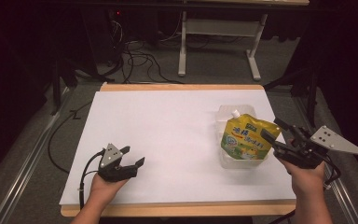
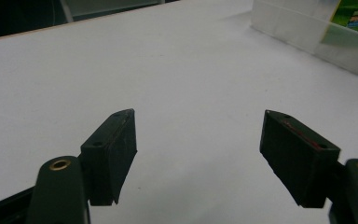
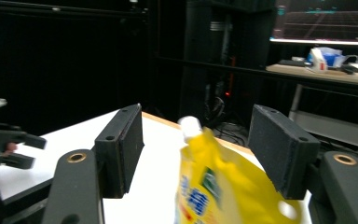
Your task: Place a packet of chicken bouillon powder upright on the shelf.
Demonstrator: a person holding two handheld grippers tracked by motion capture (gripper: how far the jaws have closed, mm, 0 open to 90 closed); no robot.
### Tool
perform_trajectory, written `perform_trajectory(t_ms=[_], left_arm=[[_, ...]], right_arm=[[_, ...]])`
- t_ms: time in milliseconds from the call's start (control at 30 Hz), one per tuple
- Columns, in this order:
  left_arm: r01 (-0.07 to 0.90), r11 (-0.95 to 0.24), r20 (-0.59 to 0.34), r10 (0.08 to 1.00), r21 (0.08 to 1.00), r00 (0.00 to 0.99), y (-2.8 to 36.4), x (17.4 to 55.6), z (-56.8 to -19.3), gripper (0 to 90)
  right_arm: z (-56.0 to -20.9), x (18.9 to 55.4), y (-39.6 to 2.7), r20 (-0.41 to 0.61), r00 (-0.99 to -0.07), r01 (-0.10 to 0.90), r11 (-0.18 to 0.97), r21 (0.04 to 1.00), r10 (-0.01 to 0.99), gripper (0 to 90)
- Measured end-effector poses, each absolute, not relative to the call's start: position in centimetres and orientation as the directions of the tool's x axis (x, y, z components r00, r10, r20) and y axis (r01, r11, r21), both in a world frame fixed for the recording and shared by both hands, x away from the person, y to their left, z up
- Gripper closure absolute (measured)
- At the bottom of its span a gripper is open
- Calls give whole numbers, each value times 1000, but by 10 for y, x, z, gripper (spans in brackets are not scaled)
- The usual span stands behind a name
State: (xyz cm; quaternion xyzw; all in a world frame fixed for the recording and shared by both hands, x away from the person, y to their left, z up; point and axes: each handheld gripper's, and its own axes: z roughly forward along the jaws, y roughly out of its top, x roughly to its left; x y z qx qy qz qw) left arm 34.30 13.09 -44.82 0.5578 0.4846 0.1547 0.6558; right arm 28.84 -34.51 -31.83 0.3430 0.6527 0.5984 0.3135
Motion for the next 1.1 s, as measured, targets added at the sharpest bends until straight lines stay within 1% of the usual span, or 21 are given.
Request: perform_trajectory(t_ms=[67,167,200,333,400,500,633,667,733,800,867,900,933,967,1100], left_arm=[[337,329,-462,744,882,483,131,343,-448,277],[335,337,-467,741,880,482,132,343,-447,277],[334,333,-463,743,882,483,132,343,-447,277],[333,336,-465,742,881,483,133,342,-447,277],[333,331,-462,743,883,485,133,342,-447,277],[334,333,-464,741,882,485,133,342,-447,277],[335,334,-465,739,881,487,132,341,-447,277],[336,332,-465,739,881,488,131,341,-447,277],[340,323,-459,739,883,493,130,341,-449,277],[344,316,-456,739,885,495,130,340,-449,277],[349,312,-457,737,884,499,128,339,-450,277],[350,311,-457,735,884,501,128,339,-450,277],[349,312,-458,733,884,503,128,338,-450,277],[348,313,-458,732,883,504,128,338,-449,277],[354,312,-461,731,882,504,128,337,-450,277]], right_arm=[[-316,287,-334,-6,-596,69,59,996,803,362],[-317,287,-326,-3,-612,78,63,995,791,361],[-320,289,-317,4,-632,86,65,994,775,356],[-327,293,-303,7,-654,106,83,991,757,339],[-337,298,-287,13,-677,127,100,987,736,324],[-345,300,-276,20,-687,147,111,983,726,319],[-366,306,-247,43,-711,198,141,970,702,311],[-366,306,-247,43,-711,198,141,970,702,311],[-378,307,-229,46,-723,216,163,963,689,305],[-384,306,-223,49,-726,222,167,961,686,308],[-397,307,-209,49,-737,239,191,952,675,318],[-407,308,-200,51,-753,260,227,939,656,323],[-407,308,-200,51,-753,260,227,939,656,323],[-414,309,-194,49,-766,275,258,926,641,323],[-415,310,-195,51,-767,279,262,924,640,322]])
